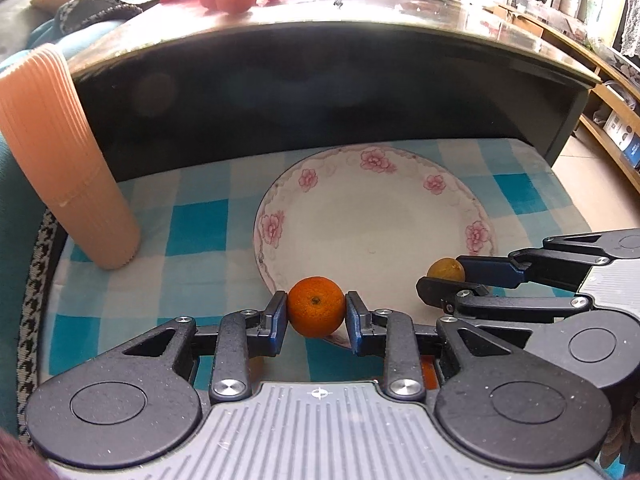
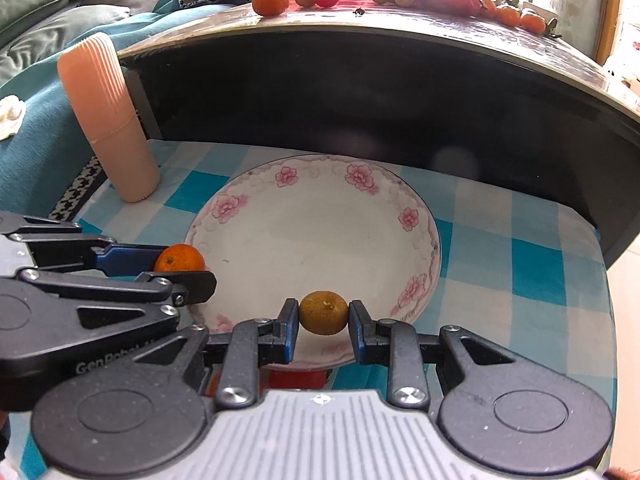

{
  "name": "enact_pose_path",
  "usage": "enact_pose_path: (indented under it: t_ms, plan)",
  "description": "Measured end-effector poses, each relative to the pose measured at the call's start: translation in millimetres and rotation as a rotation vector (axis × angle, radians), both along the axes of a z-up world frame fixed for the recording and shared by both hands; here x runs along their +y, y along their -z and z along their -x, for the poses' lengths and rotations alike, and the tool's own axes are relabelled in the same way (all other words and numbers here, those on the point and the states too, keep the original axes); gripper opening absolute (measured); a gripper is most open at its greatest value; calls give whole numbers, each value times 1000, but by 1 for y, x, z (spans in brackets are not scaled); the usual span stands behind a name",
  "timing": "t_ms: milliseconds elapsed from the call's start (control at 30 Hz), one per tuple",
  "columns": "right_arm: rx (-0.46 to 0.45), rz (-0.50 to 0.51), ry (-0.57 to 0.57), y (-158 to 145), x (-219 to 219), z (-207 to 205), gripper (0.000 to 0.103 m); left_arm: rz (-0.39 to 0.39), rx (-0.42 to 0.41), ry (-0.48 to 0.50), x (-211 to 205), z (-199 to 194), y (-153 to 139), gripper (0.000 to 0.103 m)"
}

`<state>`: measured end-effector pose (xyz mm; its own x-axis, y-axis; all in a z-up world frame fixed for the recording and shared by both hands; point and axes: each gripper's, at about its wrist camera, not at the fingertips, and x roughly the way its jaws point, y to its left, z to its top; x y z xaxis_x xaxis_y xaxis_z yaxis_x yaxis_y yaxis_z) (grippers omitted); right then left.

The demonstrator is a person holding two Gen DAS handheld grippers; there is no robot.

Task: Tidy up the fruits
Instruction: 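Carry both fruits over the white floral bowl and open both tools to drop them, then withdraw both open tools from the bowl toward the loose fruits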

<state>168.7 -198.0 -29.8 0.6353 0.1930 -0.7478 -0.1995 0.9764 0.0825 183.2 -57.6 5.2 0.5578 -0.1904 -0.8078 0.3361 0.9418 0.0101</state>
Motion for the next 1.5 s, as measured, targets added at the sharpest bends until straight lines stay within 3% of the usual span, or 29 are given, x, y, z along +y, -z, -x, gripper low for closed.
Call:
enact_pose_path:
  t_ms: [133, 767, 1500]
  plan:
    - [-5, 9, -6, 7, 0, -3, 41, -25, -30, 10, -4, -1, 3, 37]
    - [-36, -19, -14, 5, -9, -14, 46, 10, -32, -14, 0, -3, -3, 48]
    - [-53, -32, 16, -16, -5, 12, 47, 25, -43, -22, 13, 16, -21, 55]
